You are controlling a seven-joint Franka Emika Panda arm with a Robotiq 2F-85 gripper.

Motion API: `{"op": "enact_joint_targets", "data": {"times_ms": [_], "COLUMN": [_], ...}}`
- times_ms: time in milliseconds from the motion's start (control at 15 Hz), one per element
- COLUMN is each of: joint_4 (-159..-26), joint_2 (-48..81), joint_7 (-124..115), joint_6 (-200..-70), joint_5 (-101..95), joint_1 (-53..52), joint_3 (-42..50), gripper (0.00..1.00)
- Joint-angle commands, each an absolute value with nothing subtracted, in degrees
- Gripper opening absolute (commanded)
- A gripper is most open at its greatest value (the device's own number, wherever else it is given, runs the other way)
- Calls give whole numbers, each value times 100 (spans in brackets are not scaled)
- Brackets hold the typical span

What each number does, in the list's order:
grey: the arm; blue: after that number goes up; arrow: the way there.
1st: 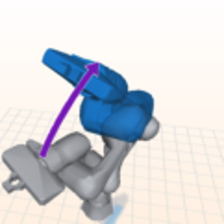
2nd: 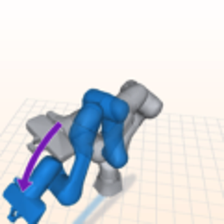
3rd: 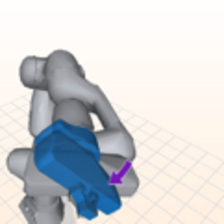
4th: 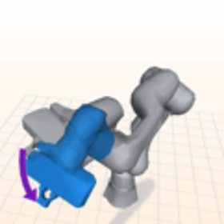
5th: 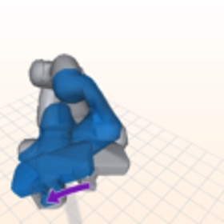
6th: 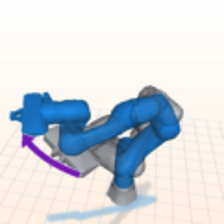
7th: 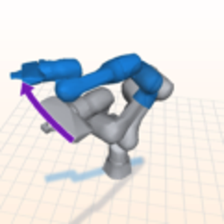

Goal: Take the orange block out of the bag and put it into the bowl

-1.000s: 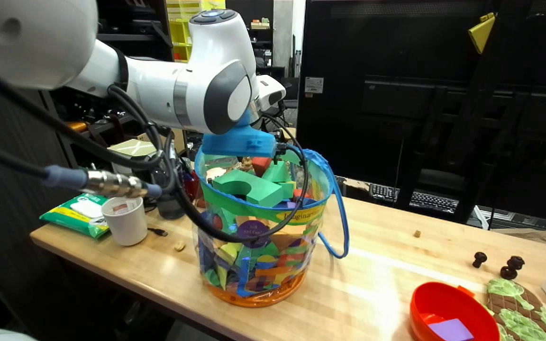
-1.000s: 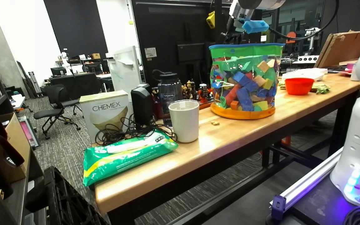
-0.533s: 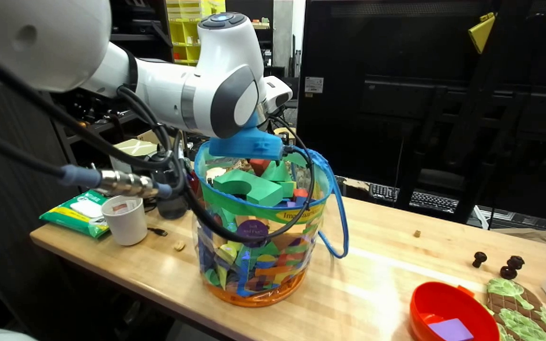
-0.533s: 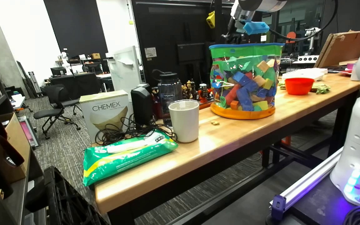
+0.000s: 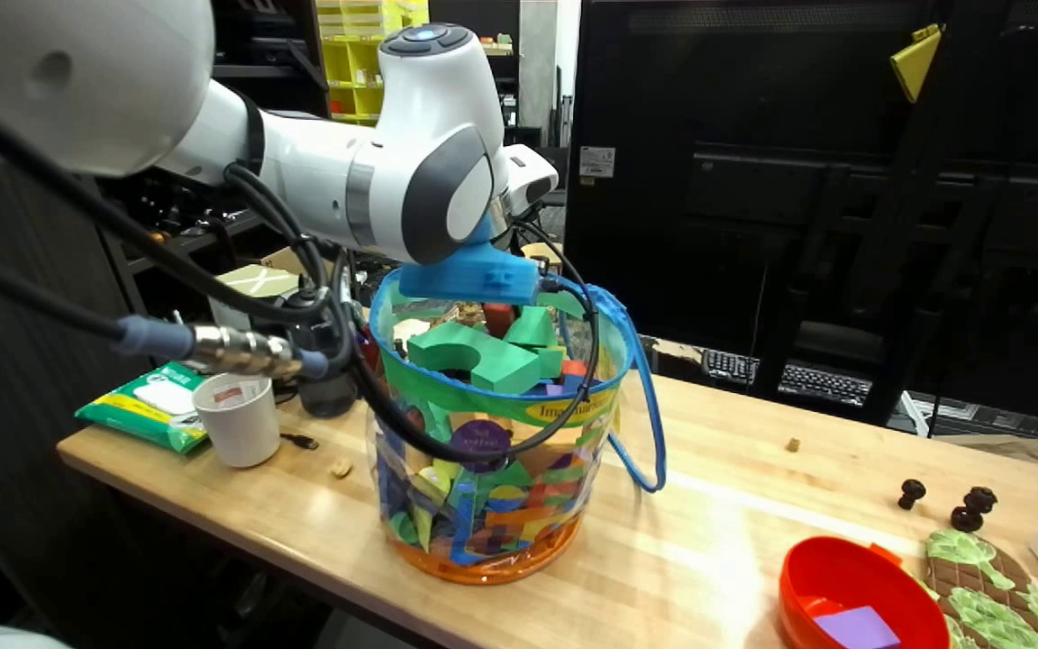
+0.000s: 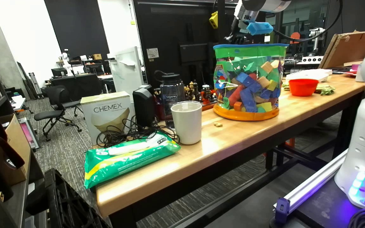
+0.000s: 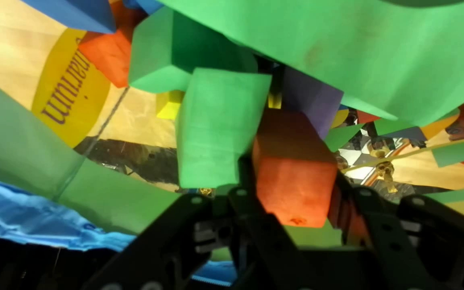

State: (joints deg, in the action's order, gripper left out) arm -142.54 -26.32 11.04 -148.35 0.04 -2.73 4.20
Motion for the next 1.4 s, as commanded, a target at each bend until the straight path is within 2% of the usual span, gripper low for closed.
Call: {"op": "enact_joint_targets", "data": {"times_ms": [0,667,1333], "joint_4": [-14320,-14797,-15138], "joint_2": [-2751,-3755,-4553], "joint_7": [1198,-71,-710], "joint_6": [-14861,-15152,-15258], "joint_5": [59,-377,-124], "joint_1": [-308,427,985], "joint_3": [446,-22,199], "gripper": [16,16,16]}}
